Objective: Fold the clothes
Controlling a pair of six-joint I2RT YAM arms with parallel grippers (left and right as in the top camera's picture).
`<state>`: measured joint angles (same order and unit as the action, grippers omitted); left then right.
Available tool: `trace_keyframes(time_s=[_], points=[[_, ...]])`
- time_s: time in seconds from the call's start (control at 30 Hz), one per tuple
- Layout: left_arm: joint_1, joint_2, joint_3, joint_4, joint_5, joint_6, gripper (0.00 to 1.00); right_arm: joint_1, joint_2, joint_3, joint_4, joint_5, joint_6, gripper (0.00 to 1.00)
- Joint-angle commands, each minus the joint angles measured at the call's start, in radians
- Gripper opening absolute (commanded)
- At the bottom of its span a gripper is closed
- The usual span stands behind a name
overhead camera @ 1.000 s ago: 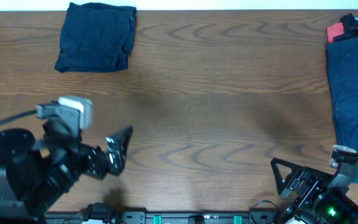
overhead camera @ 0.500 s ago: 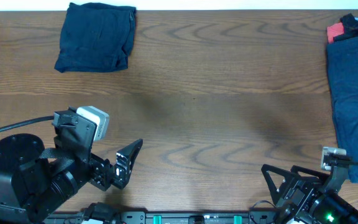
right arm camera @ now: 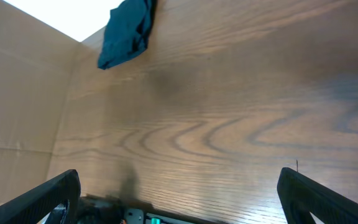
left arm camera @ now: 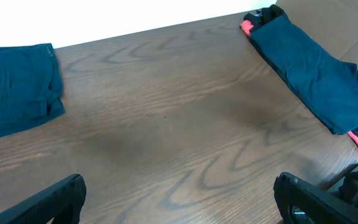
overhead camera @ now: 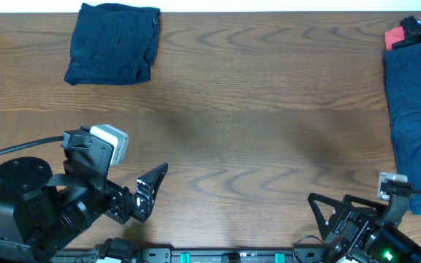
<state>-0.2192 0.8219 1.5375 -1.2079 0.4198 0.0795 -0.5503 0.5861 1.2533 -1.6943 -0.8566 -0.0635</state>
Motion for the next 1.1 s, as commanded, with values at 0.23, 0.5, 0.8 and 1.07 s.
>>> trace_keyframes(time_s=[0.23, 0.5, 0.8, 1.07], points=[[-0.005, 0.000, 0.005, -0.003, 0.010, 0.014, 0.98, 0.021, -0.003, 0.011, -0.001, 0.298, -0.020, 0.99], [-0.005, 0.000, 0.005, -0.003, 0.010, 0.014, 0.98, 0.027, -0.004, 0.011, -0.002, 0.330, -0.020, 0.99], [-0.005, 0.000, 0.005, -0.003, 0.010, 0.014, 0.98, 0.065, -0.023, 0.000, 0.100, 0.312, -0.024, 0.99], [-0.005, 0.000, 0.005, -0.003, 0.010, 0.014, 0.98, 0.325, -0.164, -0.186, 0.540, 0.240, -0.024, 0.99]])
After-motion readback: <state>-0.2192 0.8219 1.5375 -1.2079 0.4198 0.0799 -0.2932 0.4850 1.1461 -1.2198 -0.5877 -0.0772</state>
